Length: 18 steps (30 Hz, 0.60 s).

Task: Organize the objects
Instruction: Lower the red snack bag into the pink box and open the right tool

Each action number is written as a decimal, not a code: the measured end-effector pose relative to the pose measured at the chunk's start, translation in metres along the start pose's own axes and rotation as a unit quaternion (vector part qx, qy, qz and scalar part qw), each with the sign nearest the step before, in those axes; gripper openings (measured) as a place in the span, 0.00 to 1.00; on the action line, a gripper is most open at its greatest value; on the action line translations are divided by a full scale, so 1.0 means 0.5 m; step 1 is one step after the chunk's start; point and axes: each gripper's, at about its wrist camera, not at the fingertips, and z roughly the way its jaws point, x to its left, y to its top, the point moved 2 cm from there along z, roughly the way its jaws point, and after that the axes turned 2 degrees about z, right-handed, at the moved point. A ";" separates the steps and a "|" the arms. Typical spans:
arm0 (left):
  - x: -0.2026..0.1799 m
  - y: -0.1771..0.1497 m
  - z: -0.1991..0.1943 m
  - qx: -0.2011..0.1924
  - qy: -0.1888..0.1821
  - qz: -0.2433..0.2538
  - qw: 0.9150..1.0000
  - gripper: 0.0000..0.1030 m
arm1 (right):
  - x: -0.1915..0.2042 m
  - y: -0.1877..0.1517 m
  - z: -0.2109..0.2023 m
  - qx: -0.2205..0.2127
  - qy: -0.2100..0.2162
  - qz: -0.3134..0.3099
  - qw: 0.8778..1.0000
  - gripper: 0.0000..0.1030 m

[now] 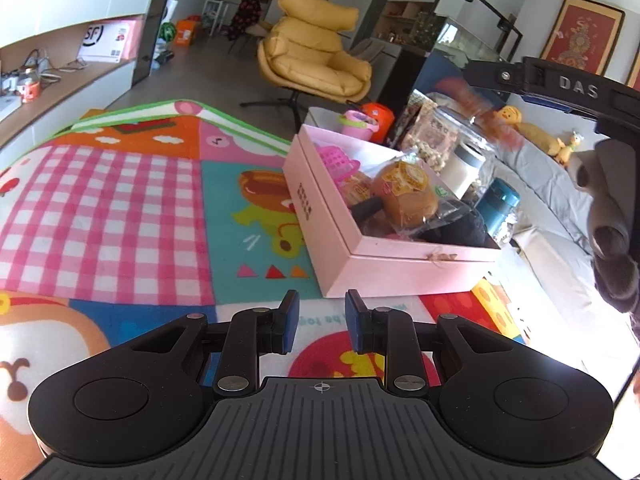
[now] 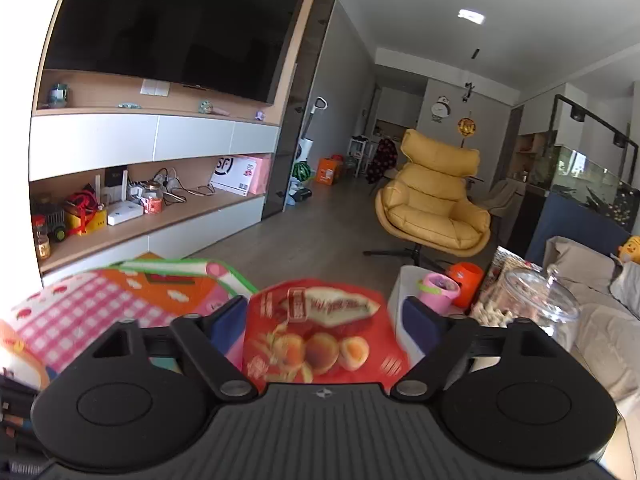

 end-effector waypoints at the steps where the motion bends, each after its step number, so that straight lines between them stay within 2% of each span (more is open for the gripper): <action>1: 0.004 -0.002 -0.004 0.000 0.002 -0.001 1.000 0.27 | 0.003 -0.003 0.005 0.004 0.002 0.006 1.000 0.91; 5: 0.021 -0.015 0.000 0.015 0.009 -0.006 1.000 0.27 | 0.025 -0.082 0.003 0.035 0.036 0.015 0.999 0.95; 10: 0.017 -0.022 0.011 0.025 0.011 -0.006 1.000 0.27 | 0.040 -0.209 -0.007 0.095 0.015 -0.014 0.995 0.95; 14: -0.005 -0.015 0.024 0.027 0.012 0.001 1.000 0.27 | 0.000 -0.266 -0.014 0.132 0.009 0.020 0.991 0.96; 18: -0.031 0.003 0.034 0.024 0.032 0.014 0.999 0.27 | -0.022 -0.302 -0.026 0.138 -0.003 0.027 0.990 1.00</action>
